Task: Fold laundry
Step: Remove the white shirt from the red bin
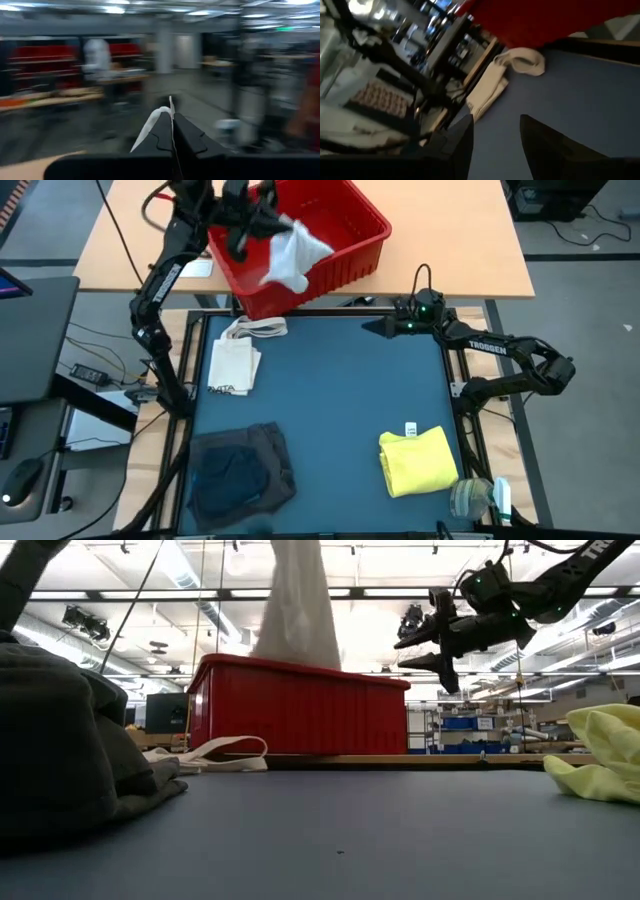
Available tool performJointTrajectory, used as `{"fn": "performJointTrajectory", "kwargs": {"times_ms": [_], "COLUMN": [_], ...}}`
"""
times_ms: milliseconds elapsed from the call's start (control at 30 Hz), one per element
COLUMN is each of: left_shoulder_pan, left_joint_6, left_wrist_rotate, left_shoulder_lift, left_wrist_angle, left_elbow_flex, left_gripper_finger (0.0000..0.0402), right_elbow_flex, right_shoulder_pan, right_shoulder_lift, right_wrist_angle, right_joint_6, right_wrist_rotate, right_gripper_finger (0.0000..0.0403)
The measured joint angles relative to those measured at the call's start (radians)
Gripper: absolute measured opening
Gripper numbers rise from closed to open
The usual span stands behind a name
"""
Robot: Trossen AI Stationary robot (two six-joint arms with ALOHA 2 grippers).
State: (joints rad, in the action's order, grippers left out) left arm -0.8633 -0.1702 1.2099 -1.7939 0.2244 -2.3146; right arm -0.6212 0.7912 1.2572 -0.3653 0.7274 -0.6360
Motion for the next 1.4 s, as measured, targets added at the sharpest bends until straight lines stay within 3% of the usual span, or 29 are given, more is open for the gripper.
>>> {"fn": "performJointTrajectory", "kwargs": {"times_ms": [167,367,500,767,933,1067,1233,1333,1400], "left_shoulder_pan": [0.173,0.422,0.552,0.681,0.738,0.763,0.781,0.790,0.789], "left_joint_6": [-0.108,-0.118,-0.138,-0.261,-0.171,-0.021,0.137,0.157,0.159], "left_wrist_rotate": [0.138,0.109,0.093,0.035,-0.008,-0.184,-0.608,-0.858,-0.934], "left_shoulder_lift": [0.031,0.018,0.005,0.022,0.030,0.029,0.029,0.025,0.022], "left_wrist_angle": [0.027,0.249,0.269,0.266,0.500,0.813,1.196,1.271,1.265], "left_elbow_flex": [0.000,0.000,0.002,0.000,0.000,0.000,0.000,0.000,0.000], "left_gripper_finger": [0.0002,0.0003,0.0003,0.0004,0.0004,0.0013,0.0048,0.0079,0.0106], "right_elbow_flex": [0.000,0.000,0.000,0.000,0.000,0.000,0.000,0.000,0.000], "right_shoulder_pan": [-0.040,-0.067,-0.089,-0.187,-0.256,-0.321,-0.436,-0.511,-0.560], "right_shoulder_lift": [0.000,0.000,0.000,0.000,0.000,0.000,0.000,0.000,0.000], "right_wrist_angle": [0.004,0.018,0.041,0.075,0.080,0.080,0.094,0.140,0.178], "right_joint_6": [-0.046,-0.100,-0.093,-0.037,0.046,0.149,0.279,0.352,0.367], "right_wrist_rotate": [-0.007,-0.061,-0.082,-0.041,0.059,0.128,0.224,0.321,0.379], "right_gripper_finger": [0.0168,0.0168,0.0168,0.0168,0.0168,0.0168,0.0168,0.0168,0.0168]}}
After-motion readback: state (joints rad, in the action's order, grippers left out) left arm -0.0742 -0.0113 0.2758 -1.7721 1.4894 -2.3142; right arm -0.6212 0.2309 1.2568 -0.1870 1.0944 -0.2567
